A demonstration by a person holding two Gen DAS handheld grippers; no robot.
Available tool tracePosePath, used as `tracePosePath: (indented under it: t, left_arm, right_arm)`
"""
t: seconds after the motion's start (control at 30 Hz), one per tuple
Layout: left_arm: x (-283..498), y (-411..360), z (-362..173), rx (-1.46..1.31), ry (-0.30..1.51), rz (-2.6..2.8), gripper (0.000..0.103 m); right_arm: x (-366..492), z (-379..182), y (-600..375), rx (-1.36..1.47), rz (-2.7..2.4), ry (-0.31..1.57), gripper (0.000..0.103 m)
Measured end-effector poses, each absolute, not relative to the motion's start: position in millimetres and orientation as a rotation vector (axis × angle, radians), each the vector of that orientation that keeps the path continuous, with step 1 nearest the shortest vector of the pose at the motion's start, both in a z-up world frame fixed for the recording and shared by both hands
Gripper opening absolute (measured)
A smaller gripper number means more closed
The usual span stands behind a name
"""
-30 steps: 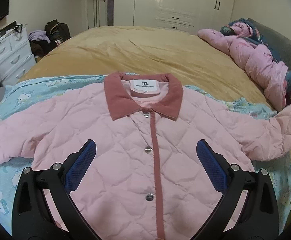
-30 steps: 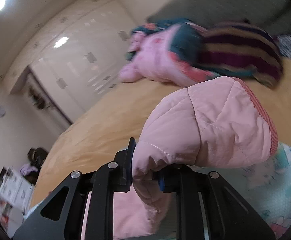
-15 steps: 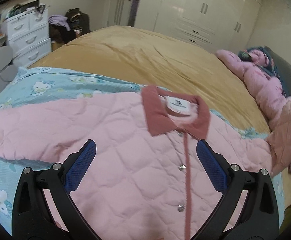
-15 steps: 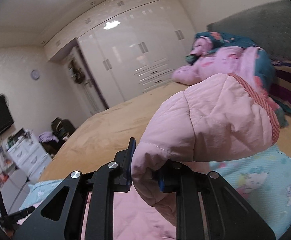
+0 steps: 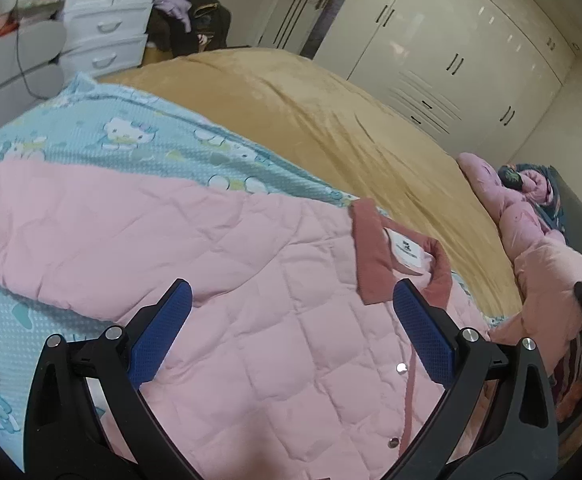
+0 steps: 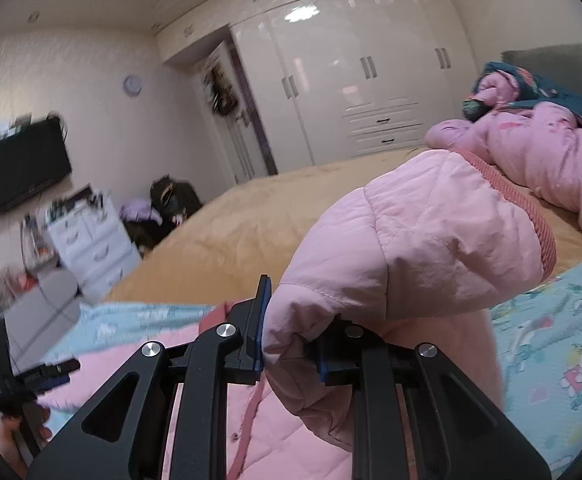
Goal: Fold large clothes
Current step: 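Carry the sleeve across the jacket front and open the right tool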
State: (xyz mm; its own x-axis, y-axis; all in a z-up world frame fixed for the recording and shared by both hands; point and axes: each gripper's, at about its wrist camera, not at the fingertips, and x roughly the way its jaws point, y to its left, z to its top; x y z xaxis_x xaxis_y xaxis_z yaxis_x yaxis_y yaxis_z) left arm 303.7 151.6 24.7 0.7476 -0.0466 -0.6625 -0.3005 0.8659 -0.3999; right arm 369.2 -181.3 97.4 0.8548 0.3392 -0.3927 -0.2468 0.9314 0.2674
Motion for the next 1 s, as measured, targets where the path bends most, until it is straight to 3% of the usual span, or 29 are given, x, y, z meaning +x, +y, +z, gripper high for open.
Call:
tracePosePath:
  t: [0.47, 0.53, 0.67, 0.7, 0.73, 0.77, 0.8, 0.83, 1.0]
  left_arm:
    - [315, 141, -14, -0.547, 0.778, -0.013, 0.094]
    - [317, 141, -18, -0.549, 0.785, -0.030, 0.094]
    - [319, 142, -27, -0.565, 0.803, -0.044, 0.094]
    - [320, 143, -29, -0.574, 0.804, -0.047, 0.094]
    - [320, 145, -30, -0.589, 0.805, -0.054, 0.094]
    - [320, 146, -32, -0.605, 0.807, -0.062, 0.094]
    - [321, 148, -33, -0.612, 0.808, -0.064, 0.094]
    - [320, 149, -33, -0.615, 0.807, -0.066, 0.094]
    - [318, 161, -33, -0.690, 0.776, -0.098, 0.094]
  right_arm:
    - [380, -25, -54, 0.143, 0.431, 0.743, 0.021]
    - [382, -42, -55, 0.197, 0.446, 0.863, 0.036]
    - [366, -40, -96, 0.473, 0.376, 0.856, 0.052]
    - [363, -38, -103, 0.515, 0.332, 0.832, 0.071]
    - [359, -34, -115, 0.580, 0.279, 0.783, 0.076]
    - [358, -30, -120, 0.612, 0.264, 0.750, 0.070]
    - [359, -26, -121, 0.609, 0.270, 0.731, 0.033]
    - [359, -18, -116, 0.561, 0.292, 0.710, 0.028]
    - [338, 12, -48, 0.204, 0.473, 0.621, 0.020]
